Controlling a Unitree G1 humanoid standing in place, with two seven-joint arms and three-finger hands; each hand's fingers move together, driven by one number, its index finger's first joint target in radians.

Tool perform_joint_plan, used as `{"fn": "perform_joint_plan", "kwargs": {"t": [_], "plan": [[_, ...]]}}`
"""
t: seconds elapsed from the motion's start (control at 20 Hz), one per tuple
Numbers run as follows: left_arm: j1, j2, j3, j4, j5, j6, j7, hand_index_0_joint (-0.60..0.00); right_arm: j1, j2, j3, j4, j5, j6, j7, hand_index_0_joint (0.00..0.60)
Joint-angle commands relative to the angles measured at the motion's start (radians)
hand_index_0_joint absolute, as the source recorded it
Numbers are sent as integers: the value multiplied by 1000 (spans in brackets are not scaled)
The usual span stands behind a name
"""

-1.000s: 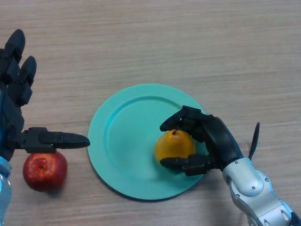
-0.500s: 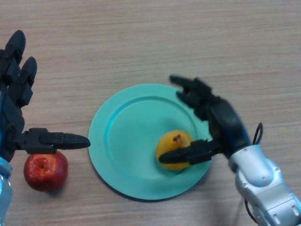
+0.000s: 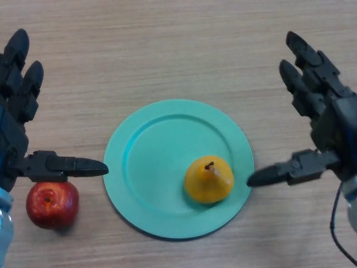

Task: Pick up the yellow pear and place it on the plate

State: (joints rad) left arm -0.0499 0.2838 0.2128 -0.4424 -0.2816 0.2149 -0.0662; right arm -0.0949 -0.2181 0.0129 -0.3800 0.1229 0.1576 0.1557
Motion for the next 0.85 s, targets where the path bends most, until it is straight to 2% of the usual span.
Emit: {"fn": "perform_joint_plan", "kwargs": {"t": [0.05, 0.4, 0.85], "plan": [[-39, 30, 55, -59, -35, -99, 11, 0, 8, -33, -86, -115, 1, -53, 16, 0], [-66, 40, 44, -70, -25, -53, 0, 0, 61, -36, -118, -172, -43, -40, 24, 0], [-85, 49, 42, -46, -15, -52, -6, 0, 53, -36, -99, -175, -68, -18, 63, 0]]}}
